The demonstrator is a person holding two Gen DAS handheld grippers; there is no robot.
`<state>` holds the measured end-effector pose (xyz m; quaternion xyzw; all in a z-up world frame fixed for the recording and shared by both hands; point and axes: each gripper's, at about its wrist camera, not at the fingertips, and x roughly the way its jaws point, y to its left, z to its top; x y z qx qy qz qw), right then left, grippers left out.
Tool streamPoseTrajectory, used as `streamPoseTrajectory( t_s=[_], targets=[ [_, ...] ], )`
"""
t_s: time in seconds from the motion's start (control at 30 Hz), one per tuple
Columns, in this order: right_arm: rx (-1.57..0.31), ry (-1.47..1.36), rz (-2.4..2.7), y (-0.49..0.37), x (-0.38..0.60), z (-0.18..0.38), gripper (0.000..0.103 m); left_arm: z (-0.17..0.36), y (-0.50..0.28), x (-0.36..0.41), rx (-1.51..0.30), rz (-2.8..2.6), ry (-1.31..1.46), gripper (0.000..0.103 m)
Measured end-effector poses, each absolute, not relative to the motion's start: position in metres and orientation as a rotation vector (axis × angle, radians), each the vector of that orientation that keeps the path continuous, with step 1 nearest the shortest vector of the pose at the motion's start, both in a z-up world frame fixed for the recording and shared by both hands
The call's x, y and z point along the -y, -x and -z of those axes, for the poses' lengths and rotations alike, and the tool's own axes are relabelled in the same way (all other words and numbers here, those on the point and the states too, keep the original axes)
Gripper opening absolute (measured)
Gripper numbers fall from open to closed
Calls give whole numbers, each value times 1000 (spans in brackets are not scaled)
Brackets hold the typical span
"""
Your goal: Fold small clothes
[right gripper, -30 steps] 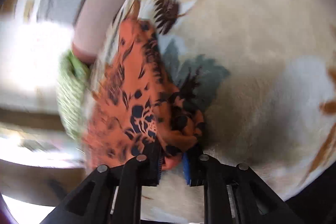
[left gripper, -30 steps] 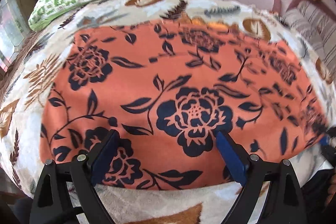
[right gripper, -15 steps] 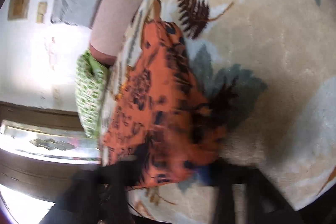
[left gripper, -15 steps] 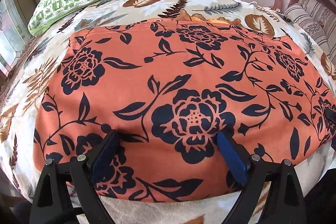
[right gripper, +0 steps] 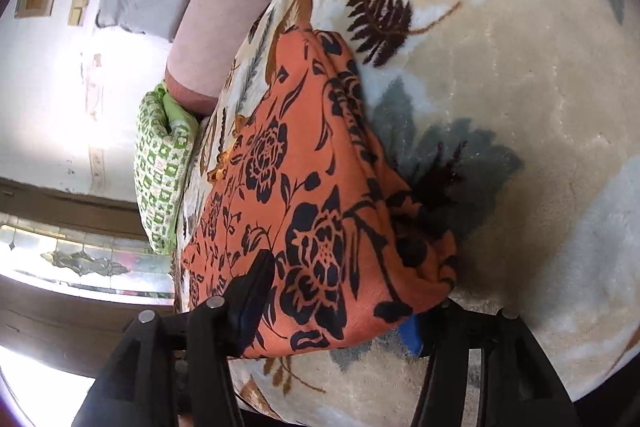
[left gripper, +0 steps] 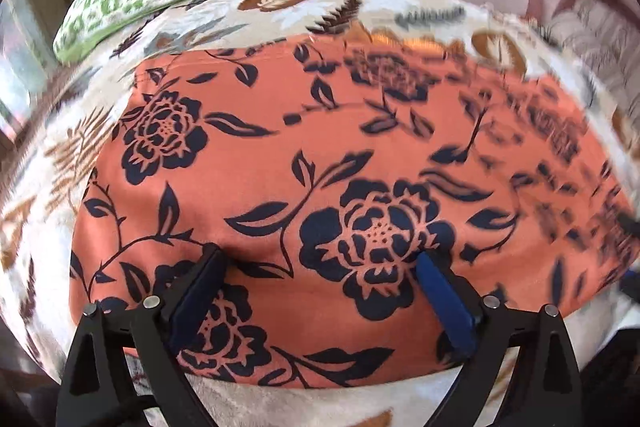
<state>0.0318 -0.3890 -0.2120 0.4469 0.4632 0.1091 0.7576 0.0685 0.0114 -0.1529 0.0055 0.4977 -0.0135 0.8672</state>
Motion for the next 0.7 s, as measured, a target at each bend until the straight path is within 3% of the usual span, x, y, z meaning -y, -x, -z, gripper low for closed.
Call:
streamPoseTrajectory(
  t_s=[0.1,0.23,0.7],
  targets=[
    [-1008,-969,-243,-32,387,211,59,141,-64,-14,-976,32,8,96],
    [-1015,-1009,-227,-32,387,213,60,167,-73,-9,-1077,17,-39,97],
    [-1029,-992,-209,-31,387,215,61,167,-67,-7,-1049,12,-42,98]
  ],
)
